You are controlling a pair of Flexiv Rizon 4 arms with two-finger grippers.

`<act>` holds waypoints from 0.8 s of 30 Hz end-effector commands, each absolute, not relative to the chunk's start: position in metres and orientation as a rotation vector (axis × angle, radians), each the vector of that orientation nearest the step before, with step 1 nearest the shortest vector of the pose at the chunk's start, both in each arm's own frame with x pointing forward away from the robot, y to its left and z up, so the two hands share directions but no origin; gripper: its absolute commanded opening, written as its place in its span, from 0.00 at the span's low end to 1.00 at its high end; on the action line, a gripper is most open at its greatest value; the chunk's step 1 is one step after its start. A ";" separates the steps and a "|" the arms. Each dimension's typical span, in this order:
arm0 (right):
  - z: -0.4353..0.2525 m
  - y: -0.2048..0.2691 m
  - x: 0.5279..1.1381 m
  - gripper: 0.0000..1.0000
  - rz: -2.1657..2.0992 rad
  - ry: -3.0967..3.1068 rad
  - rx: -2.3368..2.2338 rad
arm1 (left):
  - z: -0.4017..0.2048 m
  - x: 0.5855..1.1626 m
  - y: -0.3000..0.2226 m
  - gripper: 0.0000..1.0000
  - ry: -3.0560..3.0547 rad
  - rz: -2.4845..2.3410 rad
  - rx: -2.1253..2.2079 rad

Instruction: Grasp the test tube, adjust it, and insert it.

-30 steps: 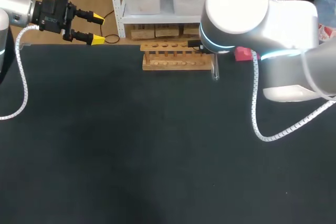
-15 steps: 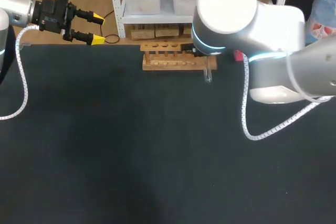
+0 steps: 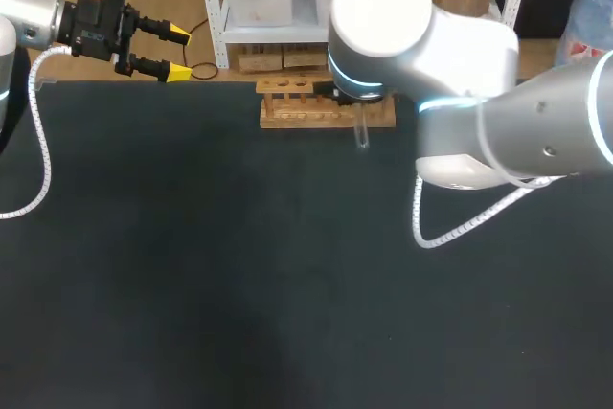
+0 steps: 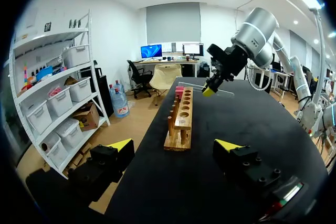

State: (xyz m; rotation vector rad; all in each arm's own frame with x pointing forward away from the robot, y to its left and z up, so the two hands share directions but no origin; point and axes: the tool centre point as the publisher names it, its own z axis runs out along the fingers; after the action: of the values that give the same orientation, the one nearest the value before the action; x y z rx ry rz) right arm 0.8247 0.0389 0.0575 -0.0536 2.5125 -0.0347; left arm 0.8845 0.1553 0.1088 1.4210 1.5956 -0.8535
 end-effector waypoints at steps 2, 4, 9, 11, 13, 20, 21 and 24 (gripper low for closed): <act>0.052 0.041 0.828 0.00 -0.040 2.527 -0.051 | 0.108 0.884 0.155 1.00 1.595 -0.851 1.421; 0.050 0.041 0.829 0.00 -0.042 2.533 -0.050 | 0.108 0.884 0.155 1.00 1.595 -0.851 1.421; 0.044 0.041 0.830 0.00 -0.044 2.550 -0.046 | 0.108 0.884 0.155 1.00 1.595 -0.851 1.421; 0.042 0.042 0.830 0.00 -0.043 2.556 -0.046 | 0.108 0.884 0.155 1.00 1.595 -0.851 1.421; 0.041 0.042 0.831 0.00 -0.042 2.561 -0.049 | 0.108 0.884 0.155 1.00 1.595 -0.851 1.421; 0.036 0.045 0.832 0.00 -0.038 2.579 -0.061 | 0.108 0.884 0.155 1.00 1.595 -0.851 1.421; 0.035 0.045 0.832 0.00 -0.039 2.582 -0.062 | 0.108 0.884 0.155 1.00 1.595 -0.851 1.421; 0.032 0.045 0.831 0.00 -0.039 2.592 -0.064 | 0.108 0.884 0.155 1.00 1.595 -0.851 1.421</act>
State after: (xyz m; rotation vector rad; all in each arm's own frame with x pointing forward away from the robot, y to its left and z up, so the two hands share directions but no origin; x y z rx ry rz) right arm 0.8290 0.0440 0.0338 -0.0634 2.5848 -0.0371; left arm 0.8845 0.1553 0.1088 1.4210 1.5956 -0.8535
